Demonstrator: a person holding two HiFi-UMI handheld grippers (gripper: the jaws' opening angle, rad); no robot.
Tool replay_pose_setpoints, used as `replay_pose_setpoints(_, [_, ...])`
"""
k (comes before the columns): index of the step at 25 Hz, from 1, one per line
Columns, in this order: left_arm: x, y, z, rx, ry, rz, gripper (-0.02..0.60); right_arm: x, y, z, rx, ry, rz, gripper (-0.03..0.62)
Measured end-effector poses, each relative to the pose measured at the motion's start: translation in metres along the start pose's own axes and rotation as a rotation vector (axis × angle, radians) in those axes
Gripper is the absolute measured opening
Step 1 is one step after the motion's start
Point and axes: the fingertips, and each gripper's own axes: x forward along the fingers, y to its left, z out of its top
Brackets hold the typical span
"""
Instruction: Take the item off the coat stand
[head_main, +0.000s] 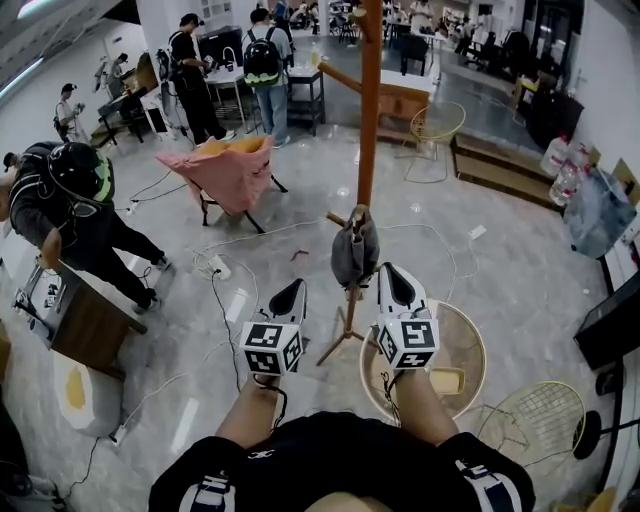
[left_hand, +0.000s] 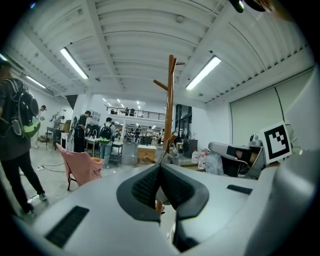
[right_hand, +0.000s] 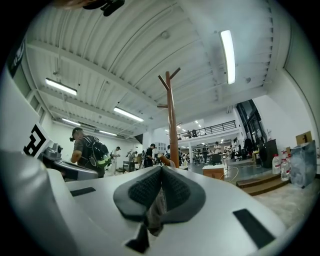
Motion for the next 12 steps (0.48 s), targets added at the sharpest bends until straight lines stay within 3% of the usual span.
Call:
replay_pose_setpoints(3, [0.006,0.004,0.0,0.01,0.004,-0.011,0.012,0.008,-0.001,0.007,0.012,-0.048,0.002,0.034])
replay_pose_setpoints(5, [0.011,0.013,-0.003,0.006,0.014,-0.005,0.012,0.023,0.0,0.009,0.013,-0.063,0.02,0.254])
replay_pose_setpoints(7, [0.013,0.022,-0.005,-0.004,0.021,0.007,0.012,0.038,-0.002,0.004,0.002,-0.048,0.018,0.368])
replay_pose_setpoints(9, [0.012,0.029,-0.007,-0.009,0.023,0.02,0.012,0.05,-0.003,-0.001,-0.01,-0.022,0.017,0.426])
replay_pose_setpoints(12, [0.005,0.041,-0.006,-0.011,0.017,0.039,0.012,0.065,0.0,-0.01,-0.017,0.019,0.025,0.451])
